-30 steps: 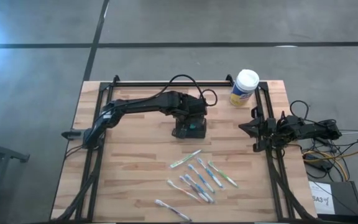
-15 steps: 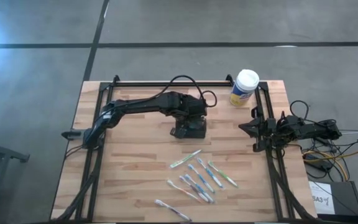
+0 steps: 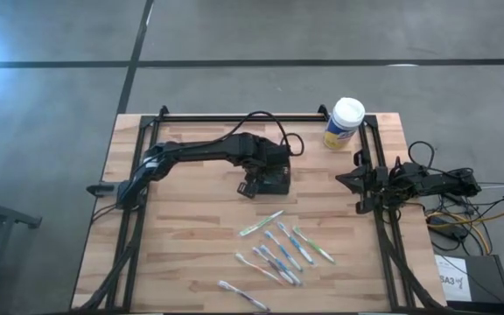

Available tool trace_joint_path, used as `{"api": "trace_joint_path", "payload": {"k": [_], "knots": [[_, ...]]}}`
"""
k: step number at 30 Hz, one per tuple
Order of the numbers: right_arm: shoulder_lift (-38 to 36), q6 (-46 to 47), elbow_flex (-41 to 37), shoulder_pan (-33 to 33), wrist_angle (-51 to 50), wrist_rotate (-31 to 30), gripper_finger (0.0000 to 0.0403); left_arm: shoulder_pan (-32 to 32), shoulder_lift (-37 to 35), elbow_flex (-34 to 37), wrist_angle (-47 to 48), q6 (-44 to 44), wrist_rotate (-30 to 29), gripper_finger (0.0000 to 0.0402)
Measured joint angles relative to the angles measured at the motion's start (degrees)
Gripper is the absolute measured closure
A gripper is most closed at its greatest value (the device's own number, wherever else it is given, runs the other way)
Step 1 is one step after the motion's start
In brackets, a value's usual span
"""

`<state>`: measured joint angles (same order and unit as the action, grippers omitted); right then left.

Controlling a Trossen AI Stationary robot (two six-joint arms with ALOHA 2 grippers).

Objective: Pick & Place toothbrushing station
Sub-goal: Put the blue mouthwash into the black wire organizer

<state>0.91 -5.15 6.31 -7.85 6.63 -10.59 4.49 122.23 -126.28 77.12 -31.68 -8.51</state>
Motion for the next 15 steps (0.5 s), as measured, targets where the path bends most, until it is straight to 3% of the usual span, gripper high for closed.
{"api": "trace_joint_path", "payload": {"k": [15], "knots": [[0.0, -0.02, 0.0, 0.01, 0.0, 0.0, 0.0394, -0.09, 0.2, 0.0, -1.03, -1.11, 0.04, 0.0307]]}}
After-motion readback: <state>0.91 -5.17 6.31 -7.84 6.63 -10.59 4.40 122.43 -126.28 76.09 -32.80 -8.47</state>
